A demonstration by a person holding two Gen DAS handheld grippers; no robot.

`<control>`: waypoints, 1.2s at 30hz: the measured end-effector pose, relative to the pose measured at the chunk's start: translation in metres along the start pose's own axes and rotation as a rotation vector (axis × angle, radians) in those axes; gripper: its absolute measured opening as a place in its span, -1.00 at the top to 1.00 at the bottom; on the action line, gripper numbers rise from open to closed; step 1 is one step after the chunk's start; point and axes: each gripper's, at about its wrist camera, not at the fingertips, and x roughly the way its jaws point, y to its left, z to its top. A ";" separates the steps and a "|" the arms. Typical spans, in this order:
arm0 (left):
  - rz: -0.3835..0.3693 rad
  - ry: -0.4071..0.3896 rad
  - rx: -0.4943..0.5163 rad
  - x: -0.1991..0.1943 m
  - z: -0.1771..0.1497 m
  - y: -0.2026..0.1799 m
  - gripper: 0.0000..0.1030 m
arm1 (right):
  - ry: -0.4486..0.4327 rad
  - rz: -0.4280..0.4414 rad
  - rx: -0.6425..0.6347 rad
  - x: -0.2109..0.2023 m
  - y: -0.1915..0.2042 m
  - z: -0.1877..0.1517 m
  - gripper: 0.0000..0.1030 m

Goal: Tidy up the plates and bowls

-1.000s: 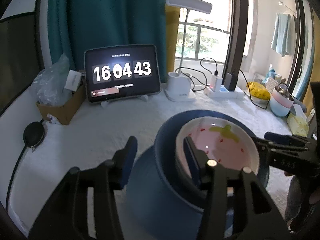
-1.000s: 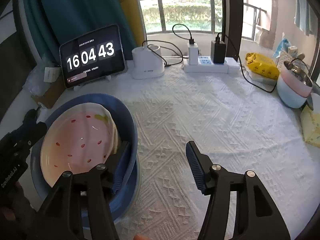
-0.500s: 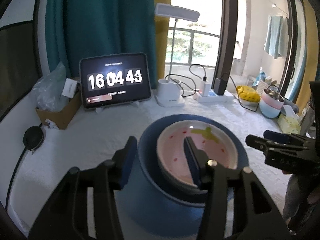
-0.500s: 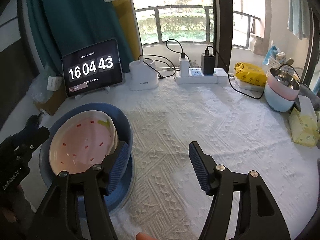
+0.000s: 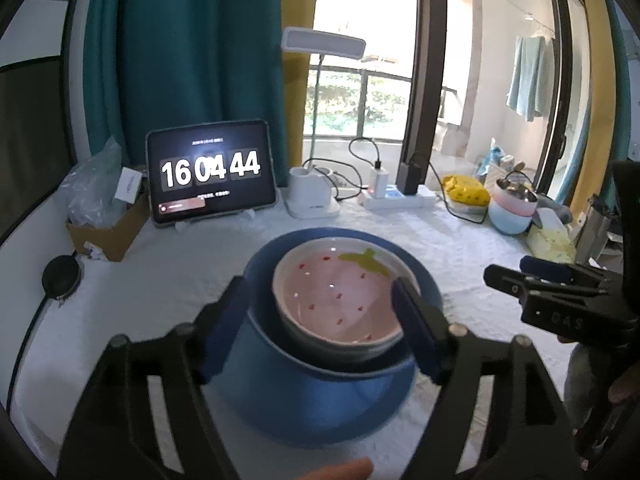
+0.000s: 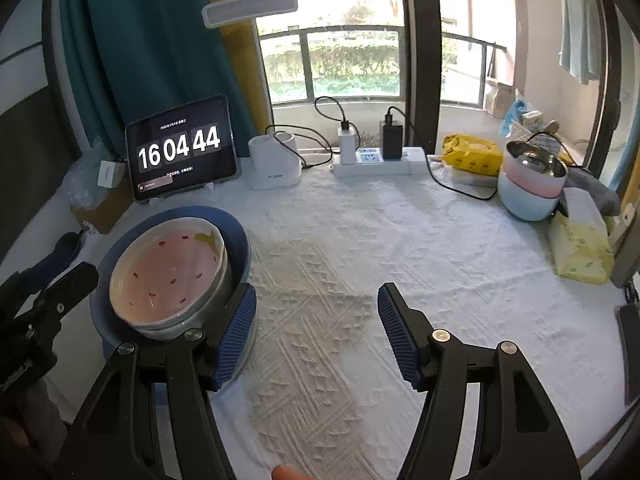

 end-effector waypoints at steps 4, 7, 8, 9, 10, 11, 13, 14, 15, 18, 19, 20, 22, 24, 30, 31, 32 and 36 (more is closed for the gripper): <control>-0.006 -0.014 0.010 -0.010 -0.003 -0.005 -0.52 | -0.020 -0.018 0.008 -0.012 -0.005 -0.004 -0.29; -0.027 -0.038 0.020 -0.020 -0.005 -0.010 -0.63 | -0.033 -0.030 0.012 -0.021 -0.009 -0.008 -0.30; -0.035 -0.045 0.021 -0.023 -0.005 -0.011 -0.71 | -0.039 -0.035 0.013 -0.025 -0.010 -0.009 -0.30; -0.043 -0.052 0.024 -0.027 -0.006 -0.012 -0.76 | -0.043 -0.038 0.013 -0.028 -0.011 -0.010 -0.30; -0.052 -0.061 0.030 -0.031 -0.007 -0.014 -0.77 | -0.048 -0.042 0.015 -0.031 -0.012 -0.011 -0.30; -0.056 -0.066 0.033 -0.034 -0.007 -0.016 -0.80 | -0.051 -0.045 0.016 -0.034 -0.013 -0.012 -0.30; -0.067 -0.079 0.038 -0.040 -0.007 -0.020 -0.83 | -0.061 -0.051 0.013 -0.040 -0.014 -0.014 -0.30; -0.071 -0.085 0.039 -0.043 -0.008 -0.021 -0.86 | -0.067 -0.055 0.011 -0.043 -0.013 -0.015 -0.30; -0.074 -0.091 0.041 -0.046 -0.008 -0.022 -0.88 | -0.074 -0.059 0.007 -0.047 -0.013 -0.016 -0.30; -0.086 -0.113 0.051 -0.056 -0.009 -0.025 -0.89 | -0.092 -0.068 0.003 -0.059 -0.015 -0.019 -0.30; -0.090 -0.119 0.054 -0.059 -0.009 -0.026 -0.89 | -0.096 -0.070 0.003 -0.062 -0.015 -0.020 -0.30; -0.091 -0.124 0.053 -0.062 -0.009 -0.027 -0.89 | -0.099 -0.071 0.005 -0.065 -0.016 -0.021 -0.30; -0.095 -0.134 0.050 -0.068 -0.009 -0.028 -0.89 | -0.105 -0.073 0.013 -0.071 -0.019 -0.023 -0.30; -0.095 -0.141 0.046 -0.074 -0.009 -0.030 -0.89 | -0.114 -0.078 0.021 -0.077 -0.021 -0.025 -0.30; -0.074 -0.163 0.070 -0.086 -0.010 -0.039 -0.89 | -0.149 -0.085 0.045 -0.098 -0.029 -0.029 -0.30; -0.076 -0.169 0.071 -0.088 -0.010 -0.040 -0.89 | -0.159 -0.090 0.049 -0.103 -0.030 -0.030 -0.30; -0.077 -0.176 0.069 -0.091 -0.009 -0.040 -0.89 | -0.167 -0.094 0.050 -0.106 -0.031 -0.031 -0.30; -0.070 -0.198 0.056 -0.098 -0.006 -0.038 -0.89 | -0.205 -0.125 0.051 -0.122 -0.036 -0.033 -0.30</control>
